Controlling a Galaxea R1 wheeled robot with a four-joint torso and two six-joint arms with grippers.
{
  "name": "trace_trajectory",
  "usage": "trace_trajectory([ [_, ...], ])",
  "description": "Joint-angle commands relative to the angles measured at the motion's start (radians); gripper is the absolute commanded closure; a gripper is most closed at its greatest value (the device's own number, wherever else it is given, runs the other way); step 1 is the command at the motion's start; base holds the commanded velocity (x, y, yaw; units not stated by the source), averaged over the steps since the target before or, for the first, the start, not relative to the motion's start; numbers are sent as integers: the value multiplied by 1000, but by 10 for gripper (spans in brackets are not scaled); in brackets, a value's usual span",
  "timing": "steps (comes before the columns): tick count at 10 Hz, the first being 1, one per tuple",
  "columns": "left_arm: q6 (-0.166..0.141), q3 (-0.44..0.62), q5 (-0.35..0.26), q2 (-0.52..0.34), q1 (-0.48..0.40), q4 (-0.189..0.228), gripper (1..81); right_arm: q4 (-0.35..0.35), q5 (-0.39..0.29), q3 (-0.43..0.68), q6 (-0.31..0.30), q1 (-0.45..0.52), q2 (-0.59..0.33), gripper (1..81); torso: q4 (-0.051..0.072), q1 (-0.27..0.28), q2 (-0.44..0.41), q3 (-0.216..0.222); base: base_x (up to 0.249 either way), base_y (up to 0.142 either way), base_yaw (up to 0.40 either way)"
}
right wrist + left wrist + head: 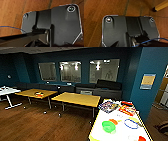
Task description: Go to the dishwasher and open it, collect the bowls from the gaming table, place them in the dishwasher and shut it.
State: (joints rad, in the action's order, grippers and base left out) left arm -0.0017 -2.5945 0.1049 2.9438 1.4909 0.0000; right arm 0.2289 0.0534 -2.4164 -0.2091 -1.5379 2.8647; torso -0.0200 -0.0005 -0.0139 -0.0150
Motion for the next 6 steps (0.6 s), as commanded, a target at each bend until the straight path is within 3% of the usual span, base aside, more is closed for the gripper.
trace_trajectory([
  [1,3,4,-45,-6,-53,6,10,10,-43,8,2,51,-8,10,0,1,0,0,136,0,0],
  [4,3,4,-45,-6,-54,5,10,9,-43,8,2,51,-8,10,0,1,0,0,124,0,0],
  [6,3,4,-44,-6,-54,-2,10,9,-43,8,2,51,-8,10,0,1,1,0,43,0,0],
])
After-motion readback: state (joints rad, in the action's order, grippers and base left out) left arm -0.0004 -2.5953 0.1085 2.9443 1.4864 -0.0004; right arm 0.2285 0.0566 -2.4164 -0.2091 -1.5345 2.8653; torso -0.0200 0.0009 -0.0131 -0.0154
